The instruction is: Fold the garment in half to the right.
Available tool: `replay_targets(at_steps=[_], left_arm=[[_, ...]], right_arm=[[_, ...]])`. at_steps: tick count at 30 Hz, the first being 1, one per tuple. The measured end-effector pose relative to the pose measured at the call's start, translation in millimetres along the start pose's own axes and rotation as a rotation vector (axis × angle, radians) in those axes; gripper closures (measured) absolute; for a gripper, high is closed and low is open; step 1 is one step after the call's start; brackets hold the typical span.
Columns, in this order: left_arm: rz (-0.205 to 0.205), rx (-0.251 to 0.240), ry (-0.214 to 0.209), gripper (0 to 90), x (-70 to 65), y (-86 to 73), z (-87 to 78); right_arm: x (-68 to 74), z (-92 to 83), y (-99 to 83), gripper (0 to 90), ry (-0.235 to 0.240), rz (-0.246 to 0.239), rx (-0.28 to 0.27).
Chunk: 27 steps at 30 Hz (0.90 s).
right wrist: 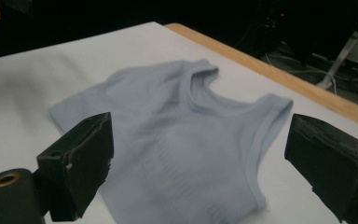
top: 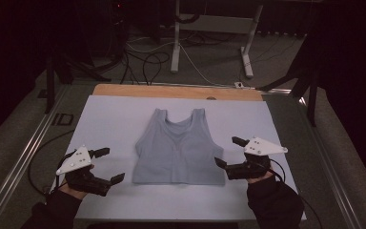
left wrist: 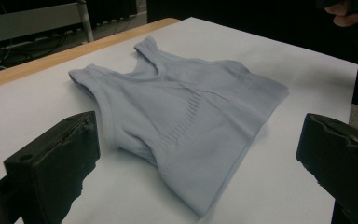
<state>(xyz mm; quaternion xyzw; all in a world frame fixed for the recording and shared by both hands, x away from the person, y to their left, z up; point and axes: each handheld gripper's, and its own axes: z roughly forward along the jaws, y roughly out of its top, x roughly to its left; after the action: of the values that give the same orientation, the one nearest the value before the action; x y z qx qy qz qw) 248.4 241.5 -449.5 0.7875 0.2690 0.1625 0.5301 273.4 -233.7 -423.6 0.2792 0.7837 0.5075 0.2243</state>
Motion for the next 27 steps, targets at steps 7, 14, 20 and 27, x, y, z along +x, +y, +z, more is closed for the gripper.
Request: replay_targets(at_steps=[7,14,20,27], left_arm=[[-0.014,0.019,0.039,0.2,-7.4,12.0,5.4],[-0.023,0.047,0.052,0.2,-12.1,15.5,15.3],[-0.032,0.079,0.065,0.2,-17.1,13.4,24.2],[-0.06,0.146,0.053,0.2,-13.5,9.7,38.5]], right_arm=[[-1.3,18.7,21.2,8.2,0.021,-0.025,-0.017],[-2.4,42.7,35.6,8.2,0.053,-0.039,-0.029],[-0.3,64.0,45.5,8.3,0.081,-0.059,-0.037],[4.5,86.1,50.1,8.3,0.113,-0.058,-0.055]])
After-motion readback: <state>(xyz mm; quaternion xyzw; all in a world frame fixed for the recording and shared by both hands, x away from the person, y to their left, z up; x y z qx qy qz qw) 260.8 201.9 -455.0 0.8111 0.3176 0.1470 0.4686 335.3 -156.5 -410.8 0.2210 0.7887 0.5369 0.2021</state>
